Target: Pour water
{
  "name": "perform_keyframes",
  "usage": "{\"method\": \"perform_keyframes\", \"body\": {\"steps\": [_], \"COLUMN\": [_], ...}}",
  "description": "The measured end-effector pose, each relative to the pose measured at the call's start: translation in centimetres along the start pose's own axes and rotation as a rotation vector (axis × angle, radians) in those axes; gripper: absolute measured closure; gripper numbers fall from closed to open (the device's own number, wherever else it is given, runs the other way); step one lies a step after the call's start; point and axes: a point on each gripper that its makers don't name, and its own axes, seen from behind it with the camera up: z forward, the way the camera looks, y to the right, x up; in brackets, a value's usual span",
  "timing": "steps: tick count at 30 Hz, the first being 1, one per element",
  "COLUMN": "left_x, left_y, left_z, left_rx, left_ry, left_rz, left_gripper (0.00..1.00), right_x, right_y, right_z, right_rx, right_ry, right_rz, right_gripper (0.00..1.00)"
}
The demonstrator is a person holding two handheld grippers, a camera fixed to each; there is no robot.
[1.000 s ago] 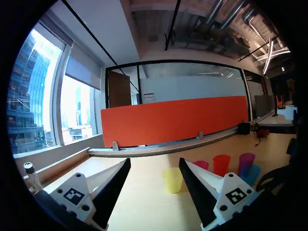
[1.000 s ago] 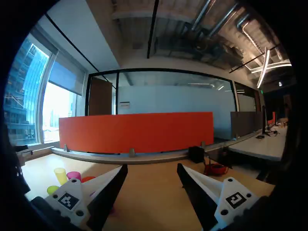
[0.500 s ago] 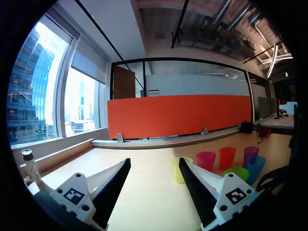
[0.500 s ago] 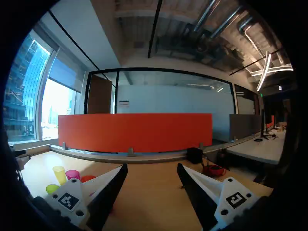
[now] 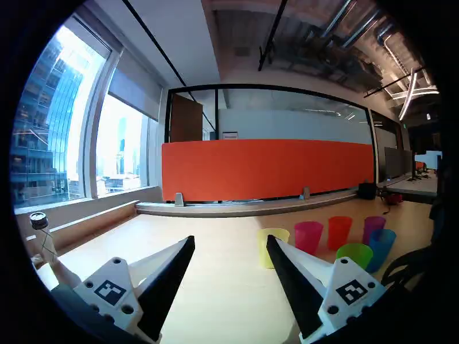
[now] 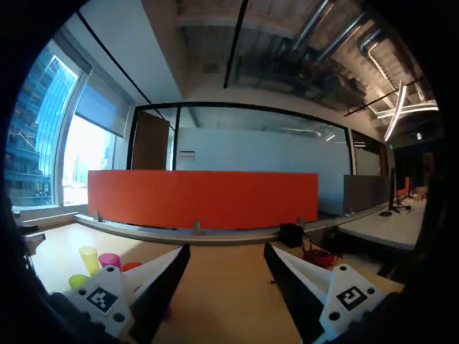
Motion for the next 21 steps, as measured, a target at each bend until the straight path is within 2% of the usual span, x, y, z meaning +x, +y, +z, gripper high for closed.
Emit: {"method": "perform_keyframes", "body": {"steps": [21], "left_x": [-1.3], "left_y": [0.3], "left_z": [0.4], "left_rx": [-0.016], "left_ry": [-0.020], "left_rz": [-0.025], "left_gripper": [0.07], "right_x": [0.5], "right_y": [-0.4], "right_z": [0.2], "right_rx": [0.006], "right_ry": [0.007], "right_rz": [-0.017], "right_gripper": [0.01]}}
